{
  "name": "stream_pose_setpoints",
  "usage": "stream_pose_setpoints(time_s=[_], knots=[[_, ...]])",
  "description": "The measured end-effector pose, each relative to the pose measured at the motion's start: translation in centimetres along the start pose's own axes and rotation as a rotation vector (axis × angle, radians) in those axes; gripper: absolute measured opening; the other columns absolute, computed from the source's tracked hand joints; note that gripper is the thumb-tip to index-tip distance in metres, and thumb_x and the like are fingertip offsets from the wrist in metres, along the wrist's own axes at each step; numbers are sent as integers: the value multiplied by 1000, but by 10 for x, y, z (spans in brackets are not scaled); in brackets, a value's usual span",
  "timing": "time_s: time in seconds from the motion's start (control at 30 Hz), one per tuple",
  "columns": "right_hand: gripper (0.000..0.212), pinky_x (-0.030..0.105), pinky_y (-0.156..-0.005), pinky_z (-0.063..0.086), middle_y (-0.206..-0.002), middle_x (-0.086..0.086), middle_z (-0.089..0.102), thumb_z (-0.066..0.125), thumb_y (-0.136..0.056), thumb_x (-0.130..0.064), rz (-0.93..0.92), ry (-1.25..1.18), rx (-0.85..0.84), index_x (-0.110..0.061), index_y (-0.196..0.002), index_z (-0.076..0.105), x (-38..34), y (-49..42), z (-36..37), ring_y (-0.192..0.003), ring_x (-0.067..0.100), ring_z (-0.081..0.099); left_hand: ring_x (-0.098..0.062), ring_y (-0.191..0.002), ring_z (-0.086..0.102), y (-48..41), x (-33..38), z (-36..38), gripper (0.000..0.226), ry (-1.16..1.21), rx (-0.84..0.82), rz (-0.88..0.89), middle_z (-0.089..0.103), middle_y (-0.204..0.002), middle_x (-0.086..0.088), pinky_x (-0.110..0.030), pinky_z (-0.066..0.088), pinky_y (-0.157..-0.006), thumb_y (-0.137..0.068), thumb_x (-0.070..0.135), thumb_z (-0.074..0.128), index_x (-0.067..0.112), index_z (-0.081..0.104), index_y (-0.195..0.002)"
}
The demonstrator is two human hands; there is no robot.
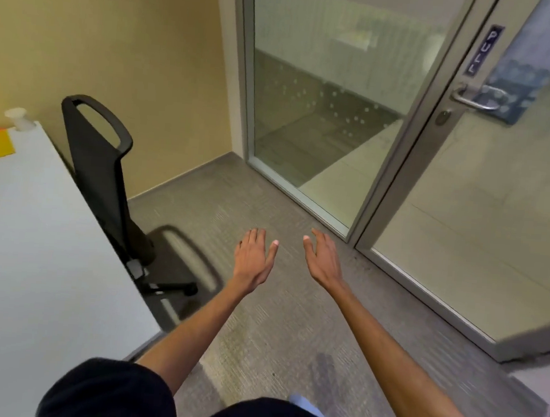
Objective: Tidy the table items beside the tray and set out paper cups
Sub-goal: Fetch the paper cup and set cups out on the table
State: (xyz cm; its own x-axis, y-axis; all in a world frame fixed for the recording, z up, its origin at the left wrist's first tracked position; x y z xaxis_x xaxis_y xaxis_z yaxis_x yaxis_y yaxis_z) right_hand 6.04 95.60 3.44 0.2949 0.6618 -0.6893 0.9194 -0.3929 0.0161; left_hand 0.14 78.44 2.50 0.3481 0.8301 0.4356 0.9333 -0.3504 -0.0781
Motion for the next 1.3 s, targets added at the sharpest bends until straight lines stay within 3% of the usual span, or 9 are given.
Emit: stream_pose_setpoints(time_s=[0.33,0.63,0.97,1.3], knots=[[52,41,-110,30,-150,8,38,32,-102,-44,-70,-36,-136,-16,-145,37,-31,-184,53,-136,25,36,-25,-136,36,-128,-56,9,61,-60,-22,-170,41,-146,-9,-41,30,-110,-99,54,23,13,38,-141],[48,37,-106,34,-144,8,43,37,-101,-42,-199,-40,-247,-15,-140,42,-65,-377,86,-132,24,41,-28,-145,23,-294,-89,9,71,-24,35,-395,25,-157,-13,-47,22,-118,-97,59,18,10,26,-149],[44,34,-98,36,-140,5,45,38,-101,-41,-385,22,-297,-15,-135,47,-119,-544,122,-127,21,43,-26,-145,23,-435,-121,-10,74,-4,126,-540,26,-156,-12,-47,21,-118,-96,61,10,12,26,-148],[43,39,-100,39,-137,6,47,39,-100,-41,-487,32,-389,-14,-132,49,-198,-670,219,-127,22,43,-27,-142,29,-549,-222,-26,75,-6,164,-664,32,-153,-13,-51,26,-114,-95,62,8,12,31,-146]])
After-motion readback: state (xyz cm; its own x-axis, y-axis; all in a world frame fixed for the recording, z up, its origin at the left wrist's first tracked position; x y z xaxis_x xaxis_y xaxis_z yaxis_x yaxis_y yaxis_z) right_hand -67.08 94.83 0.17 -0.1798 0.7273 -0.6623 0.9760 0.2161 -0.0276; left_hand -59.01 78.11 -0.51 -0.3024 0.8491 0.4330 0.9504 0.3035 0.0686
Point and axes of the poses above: each hand's wrist, its own y-axis away from the middle knuckle, its own z-axis out of the palm, x = y × z, the point moved 4 cm from there along -y, towards the middle knuckle
